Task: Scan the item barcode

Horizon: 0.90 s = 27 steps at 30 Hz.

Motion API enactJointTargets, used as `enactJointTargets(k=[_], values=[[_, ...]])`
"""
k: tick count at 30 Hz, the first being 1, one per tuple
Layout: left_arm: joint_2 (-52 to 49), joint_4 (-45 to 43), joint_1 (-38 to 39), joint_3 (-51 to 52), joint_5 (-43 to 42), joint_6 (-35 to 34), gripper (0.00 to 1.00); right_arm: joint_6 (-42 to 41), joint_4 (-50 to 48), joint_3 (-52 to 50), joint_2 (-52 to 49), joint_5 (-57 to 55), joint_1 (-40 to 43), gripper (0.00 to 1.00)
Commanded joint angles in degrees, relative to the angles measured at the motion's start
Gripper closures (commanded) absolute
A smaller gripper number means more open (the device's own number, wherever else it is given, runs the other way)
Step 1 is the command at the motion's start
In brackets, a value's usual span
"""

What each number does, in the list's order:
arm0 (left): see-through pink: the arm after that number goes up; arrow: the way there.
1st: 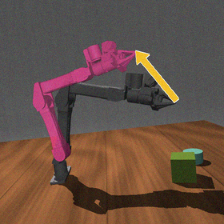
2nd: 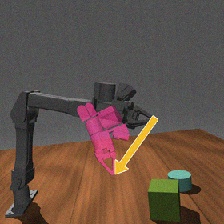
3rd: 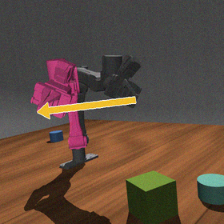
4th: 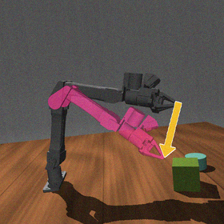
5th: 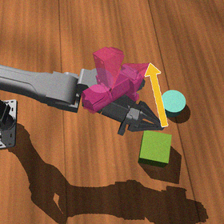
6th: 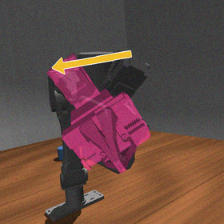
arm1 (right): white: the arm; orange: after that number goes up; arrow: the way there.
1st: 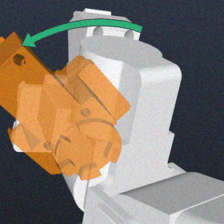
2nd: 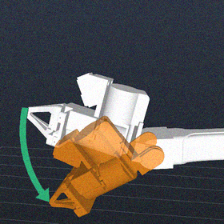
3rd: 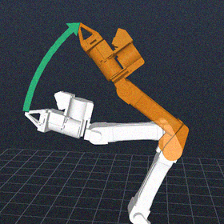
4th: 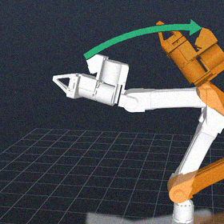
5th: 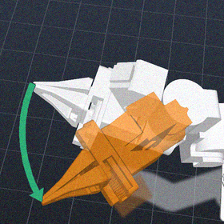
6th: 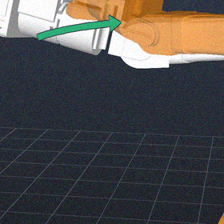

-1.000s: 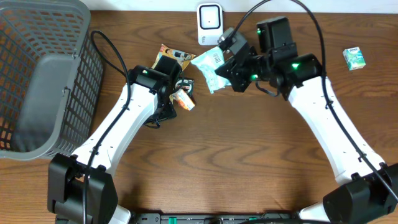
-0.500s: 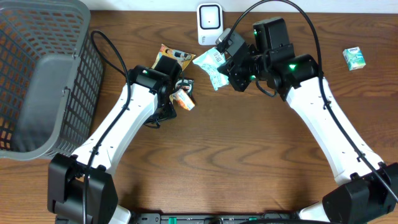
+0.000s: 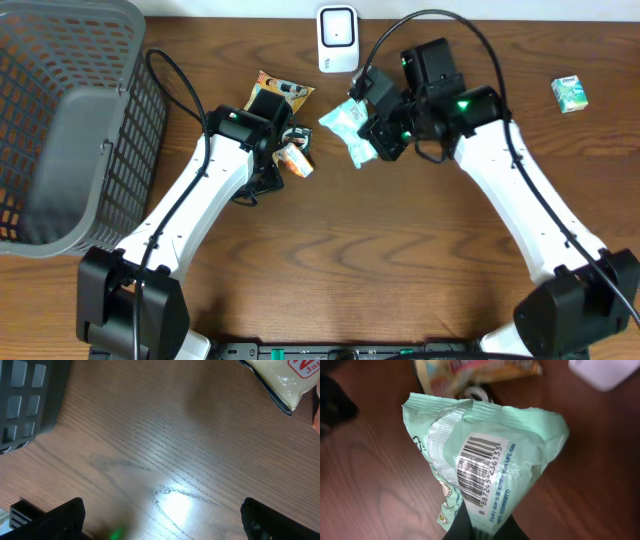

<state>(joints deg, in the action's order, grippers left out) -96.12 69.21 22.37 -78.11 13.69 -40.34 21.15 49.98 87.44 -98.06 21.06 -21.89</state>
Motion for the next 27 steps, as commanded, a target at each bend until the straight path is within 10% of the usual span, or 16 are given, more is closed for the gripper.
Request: enactJointTargets(k=[1, 8, 14, 19, 23, 27], values=[[0.31, 0.39, -0.17, 0.33, 0.94, -0.50, 0.02, -0.50, 0.48, -2.82, -2.62, -2.12, 0.39, 0.99], [0.31, 0.39, -0.17, 0.33, 0.94, -0.50, 0.03, -1.46, -1.01, -8.13, -7.37, -2.38, 0.59, 0.98], [0.31, 0.39, -0.17, 0.33, 0.94, -0.50, 0.02, -10.03, -2.97, -8.33, -8.57, -9.49, 1.73, 0.64], [0.31, 0.39, -0.17, 0.33, 0.94, -0.50, 0.02, -20.15, -2.10, -5.81, -7.87, -10.36, 3.80, 0.56], [0.31, 0.39, -0.17, 0.33, 0.94, -0.50, 0.02, -27.54, 0.44, -4.94, -7.50, 0.15, 4.79, 0.02], [0.31, 0.39, -0.17, 0.33, 0.94, -0.50, 0.02, -28.20, 4.63, -4.96, -7.50, 7.98, 4.46, 0.01]])
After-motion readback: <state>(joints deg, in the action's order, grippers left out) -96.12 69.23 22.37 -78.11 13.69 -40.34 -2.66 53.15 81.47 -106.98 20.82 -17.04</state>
